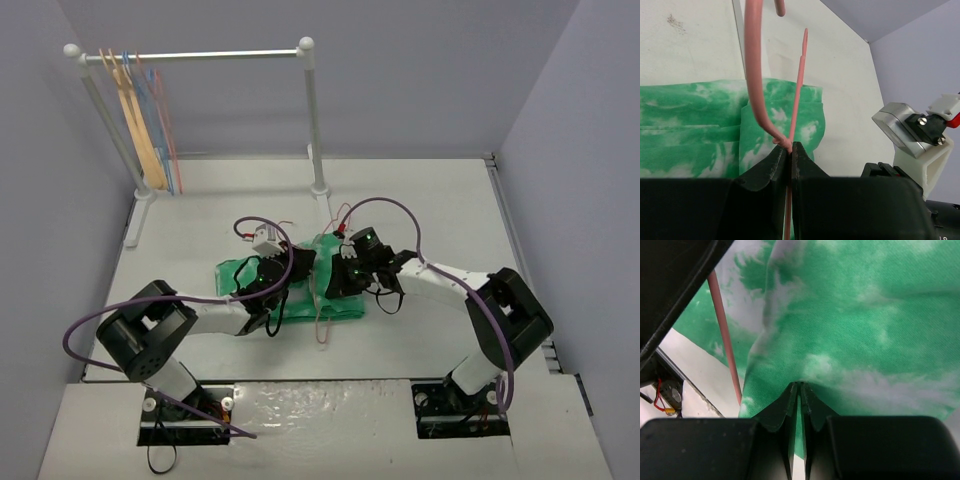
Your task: Place the trousers on the hanger
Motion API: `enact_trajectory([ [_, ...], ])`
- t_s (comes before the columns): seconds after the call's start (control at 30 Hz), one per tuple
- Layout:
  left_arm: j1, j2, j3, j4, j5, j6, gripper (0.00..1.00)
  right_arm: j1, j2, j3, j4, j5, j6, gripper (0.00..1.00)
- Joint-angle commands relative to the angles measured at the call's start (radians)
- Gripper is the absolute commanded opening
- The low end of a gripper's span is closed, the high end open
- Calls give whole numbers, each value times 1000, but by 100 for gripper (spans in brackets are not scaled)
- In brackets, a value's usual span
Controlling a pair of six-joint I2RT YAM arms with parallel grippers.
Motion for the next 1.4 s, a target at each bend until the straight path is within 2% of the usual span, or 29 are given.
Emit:
enact_trajectory([
  [0.0,1,-17,57,91,9,-38,0,15,43,40,69,-42,7,5],
  [0.23,10,-93,45,6,-5,-36,0,12,113,6,80,-23,7,2],
  [0.53,7,-143,65,-7,-6,-163,0,22,167,27,49,50,-37,2],
  [0.77,-8,-110,97,-4,-28,-237,0,25,94,61,27,72,-48,5],
  [1.17,-31,-86,190,-33,-42,-172,0,32,93,73,-16,137,-65,3],
  [1.27,-31,-105,192,-84,-45,-125,0,28,37,93,-56,186,-86,4],
  [1.37,-31,-107,196,-113,-50,-102,0,29,-43,154,-173,286,-125,8],
])
